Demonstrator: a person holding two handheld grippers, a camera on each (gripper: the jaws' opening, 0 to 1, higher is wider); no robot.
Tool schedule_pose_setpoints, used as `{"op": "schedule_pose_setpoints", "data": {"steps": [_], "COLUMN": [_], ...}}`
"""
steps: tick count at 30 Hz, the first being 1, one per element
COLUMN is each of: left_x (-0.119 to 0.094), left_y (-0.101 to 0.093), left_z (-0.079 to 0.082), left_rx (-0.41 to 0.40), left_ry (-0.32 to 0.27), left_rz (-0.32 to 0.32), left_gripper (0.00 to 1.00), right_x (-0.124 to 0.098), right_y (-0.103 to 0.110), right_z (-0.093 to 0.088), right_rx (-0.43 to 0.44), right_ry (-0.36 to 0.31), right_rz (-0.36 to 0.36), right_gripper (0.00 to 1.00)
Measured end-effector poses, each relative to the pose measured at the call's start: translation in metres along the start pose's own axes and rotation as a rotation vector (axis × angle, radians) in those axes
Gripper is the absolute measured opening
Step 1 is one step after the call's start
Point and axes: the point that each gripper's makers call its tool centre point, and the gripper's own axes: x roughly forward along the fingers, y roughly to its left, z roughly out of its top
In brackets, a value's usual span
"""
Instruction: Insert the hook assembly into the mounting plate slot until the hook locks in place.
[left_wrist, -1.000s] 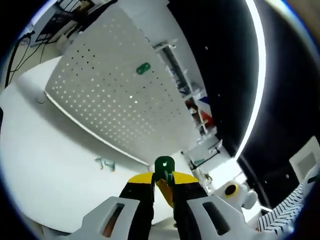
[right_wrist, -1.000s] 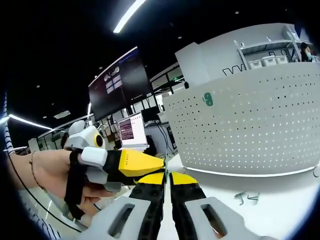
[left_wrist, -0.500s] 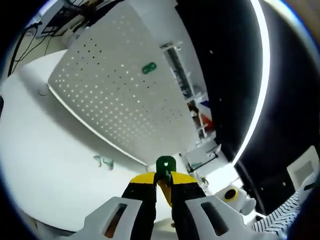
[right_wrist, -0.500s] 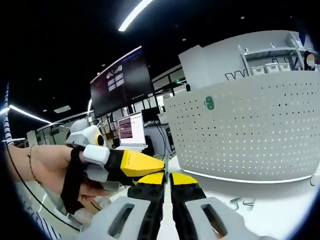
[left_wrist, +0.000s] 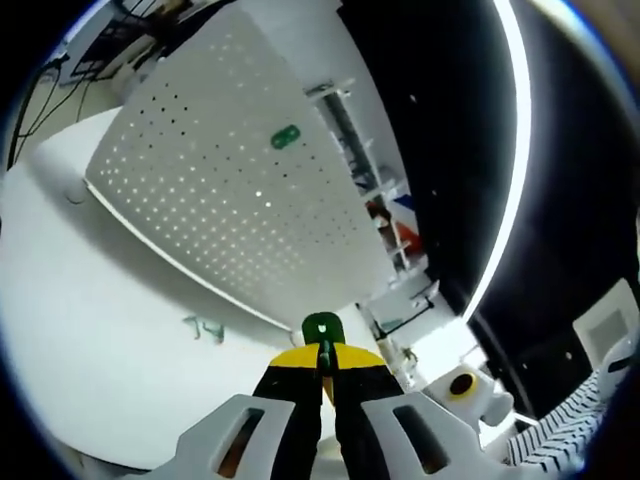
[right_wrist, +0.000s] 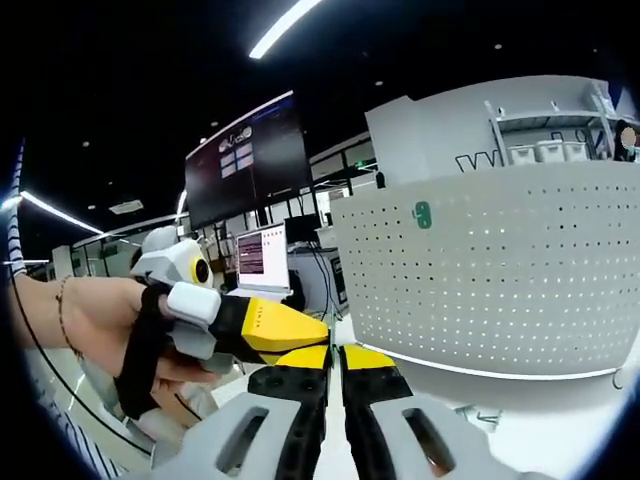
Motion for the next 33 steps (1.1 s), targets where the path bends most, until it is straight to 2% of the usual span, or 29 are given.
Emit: {"op": "schedule_pose_setpoints", "data": {"steps": [9,14,20,23,26,29,33], "left_x": [-0.004,-0.007,-0.010,-0.011,-0.012,-0.012,-0.015], "left_y": [0.002,0.003,0.006,0.008,0.009,0.007,0.011], "left_z": [0.001,0.000,0.003,0.006,0.007,0.013,0.022], "left_rx": [-0.002,0.038,0.091,0.133,0.155,0.168,0.254], "left_ry": [0.000,0.013,0.018,0.017,0.017,-0.012,-0.036], "left_rz": [-0.007,0.010,0.034,0.057,0.072,0.076,0.128], "left_gripper": [0.01,0.01,0.01,0.01,0.01,0.01,0.01], "right_x": [-0.001,0.000,0.002,0.001,0.001,0.001,-0.002], "right_y": [0.001,0.002,-0.003,-0.003,-0.007,-0.008,-0.010], "right_z": [0.003,0.002,0.003,0.005,0.005,0.004,0.008], "right_rx": [0.004,0.023,0.020,-0.013,-0.044,-0.011,-0.023], "right_ry": [-0.003,0.015,0.041,0.055,0.056,0.058,0.049], "right_rz": [-0.002,0.007,0.003,0.004,-0.021,-0.023,-0.035], "right_gripper": [0.01,0.02,0.12,0.16,0.26,0.27,0.30]}}
